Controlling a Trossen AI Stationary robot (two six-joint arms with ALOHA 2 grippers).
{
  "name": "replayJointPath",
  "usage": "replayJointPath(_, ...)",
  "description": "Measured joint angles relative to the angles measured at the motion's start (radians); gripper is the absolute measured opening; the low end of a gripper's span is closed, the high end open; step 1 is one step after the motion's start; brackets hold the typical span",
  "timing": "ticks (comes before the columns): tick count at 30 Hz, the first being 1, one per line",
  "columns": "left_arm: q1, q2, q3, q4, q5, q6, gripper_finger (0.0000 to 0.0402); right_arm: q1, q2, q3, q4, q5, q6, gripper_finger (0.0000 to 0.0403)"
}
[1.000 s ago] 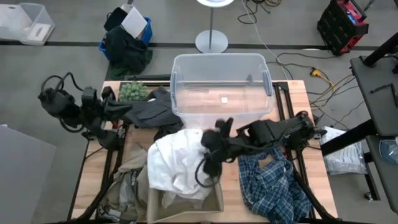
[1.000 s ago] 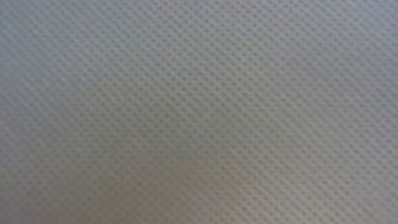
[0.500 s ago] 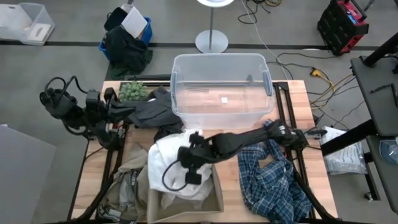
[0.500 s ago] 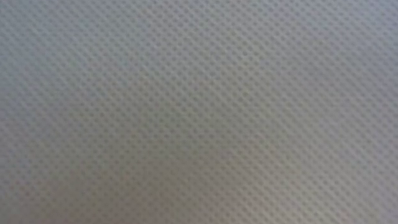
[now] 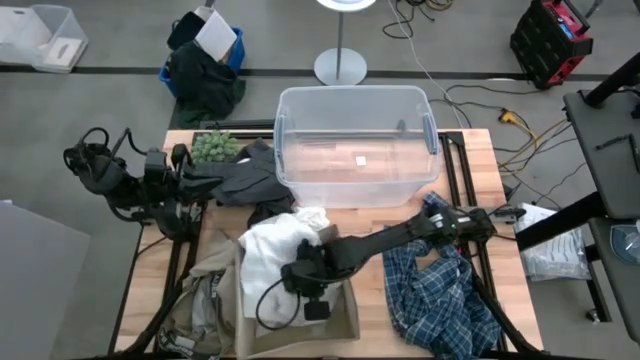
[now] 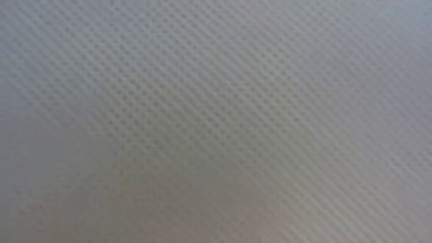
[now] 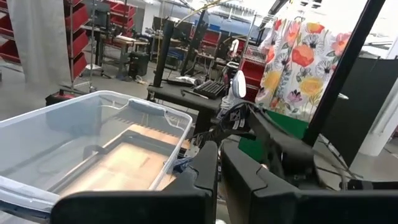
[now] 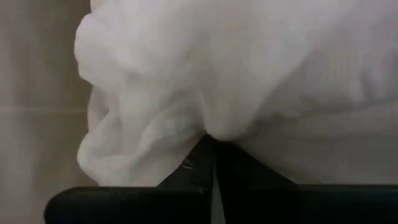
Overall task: Sort clothes
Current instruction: Put the white shirt into the laundry organizer
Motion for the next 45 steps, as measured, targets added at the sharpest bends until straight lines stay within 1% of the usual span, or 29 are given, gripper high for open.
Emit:
replayJointPath(2, 0.0, 0.002, 0.0, -0.002, 0.006, 0.0, 0.0001, -0.007, 0.031, 0.0, 0.005, -0.059, 0.006, 0.0009)
replayJointPath(4, 0.0, 0.001, 0.0, -0.004, 0.011, 0.0, 0.0001, -0.012, 0.052, 0.002, -0.014, -0.095, 0.023, 0.0009)
replayJointPath(7, 0.0, -0.002, 0.0, -0.004, 0.025, 0.0, 0.0001, -0.015, 0.044, 0.01, -0.077, -0.107, 0.072, 0.0009)
replayJointPath(11, 0.0, -0.007, 0.0, -0.004, 0.033, 0.0, 0.0001, -0.015, -0.065, 0.011, -0.137, -0.106, 0.162, 0.001)
replayJointPath(15, 0.0, -0.007, 0.0, -0.005, 0.033, 0.0, 0.0001, -0.013, -0.208, 0.015, -0.136, -0.099, 0.229, 0.0015)
replayJointPath(18, 0.0, -0.007, 0.0, -0.005, 0.034, 0.0, 0.0001, -0.012, -0.296, 0.015, -0.123, -0.016, 0.247, 0.0028)
replayJointPath(21, 0.0, -0.006, 0.0, -0.005, 0.033, 0.0, 0.0001, -0.04, -0.357, 0.015, -0.119, 0.119, 0.23, 0.0064)
replayJointPath(22, 0.0, -0.005, 0.0, -0.005, 0.034, 0.0, 0.0001, -0.058, -0.368, 0.015, -0.117, 0.153, 0.226, 0.008)
replayJointPath(24, 0.0, -0.003, 0.0, -0.005, 0.033, 0.0, 0.0001, -0.101, -0.372, 0.015, -0.107, 0.187, 0.225, 0.0117)
replayJointPath(27, 0.0, 0.001, 0.0, -0.005, 0.034, 0.0, 0.0001, -0.162, -0.342, 0.013, -0.088, 0.186, 0.22, 0.0173)
replayJointPath(30, 0.0, 0.002, 0.0, -0.005, 0.034, 0.0, 0.0001, -0.206, -0.288, 0.012, -0.092, 0.131, 0.205, 0.0218)
replayJointPath(33, 0.0, 0.002, 0.0, -0.005, 0.034, 0.0, 0.0001, -0.226, -0.235, 0.012, -0.099, 0.083, 0.215, 0.0247)
replayJointPath(35, 0.0, 0.002, 0.0, -0.012, 0.034, 0.0, 0.0001, -0.229, -0.209, 0.011, -0.083, 0.049, 0.222, 0.0255)
replayJointPath(37, 0.0, 0.003, 0.0, -0.014, 0.034, 0.0, 0.0001, -0.228, -0.202, 0.012, -0.06, 0.022, 0.227, 0.0249)
replayJointPath(38, 0.0, 0.003, 0.0, -0.019, 0.034, 0.0, 0.0001, -0.225, -0.202, 0.012, -0.048, 0.02, 0.229, 0.0238)
replayJointPath(40, 0.0, 0.003, 0.0, -0.022, 0.034, 0.008, 0.0001, -0.219, -0.205, 0.014, -0.034, 0.02, 0.229, 0.0201)
replayJointPath(42, 0.0, 0.003, 0.0, -0.022, 0.034, 0.018, 0.0001, -0.211, -0.209, 0.014, -0.035, 0.021, 0.223, 0.0142)
replayJointPath(44, 0.0, 0.003, 0.0, -0.022, 0.033, 0.026, 0.0001, -0.203, -0.21, 0.014, -0.03, 0.024, 0.204, 0.0066)
replayJointPath(45, 0.0, 0.003, 0.0, -0.022, 0.031, 0.026, 0.0001, -0.2, -0.211, 0.014, -0.02, 0.027, 0.19, 0.0037)
